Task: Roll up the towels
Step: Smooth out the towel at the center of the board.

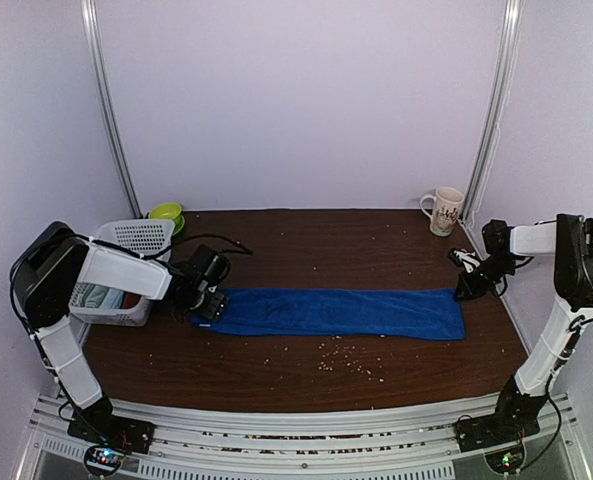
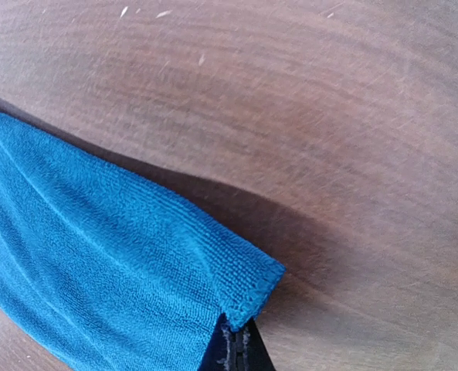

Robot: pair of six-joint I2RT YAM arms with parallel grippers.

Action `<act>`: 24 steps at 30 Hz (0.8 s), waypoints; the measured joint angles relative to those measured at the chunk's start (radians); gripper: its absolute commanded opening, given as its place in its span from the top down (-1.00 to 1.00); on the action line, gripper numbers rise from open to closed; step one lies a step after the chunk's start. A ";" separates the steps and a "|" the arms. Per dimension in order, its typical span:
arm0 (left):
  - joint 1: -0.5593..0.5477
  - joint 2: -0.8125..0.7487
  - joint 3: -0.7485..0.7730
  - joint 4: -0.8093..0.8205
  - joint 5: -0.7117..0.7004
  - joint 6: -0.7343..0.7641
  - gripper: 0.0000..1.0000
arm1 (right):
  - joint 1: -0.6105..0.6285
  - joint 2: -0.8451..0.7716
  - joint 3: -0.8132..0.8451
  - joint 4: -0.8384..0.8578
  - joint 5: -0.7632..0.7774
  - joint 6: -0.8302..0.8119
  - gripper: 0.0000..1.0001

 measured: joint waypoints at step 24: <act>-0.016 0.040 0.034 0.002 -0.070 -0.004 -0.53 | 0.000 0.029 0.196 -0.090 0.032 0.029 1.00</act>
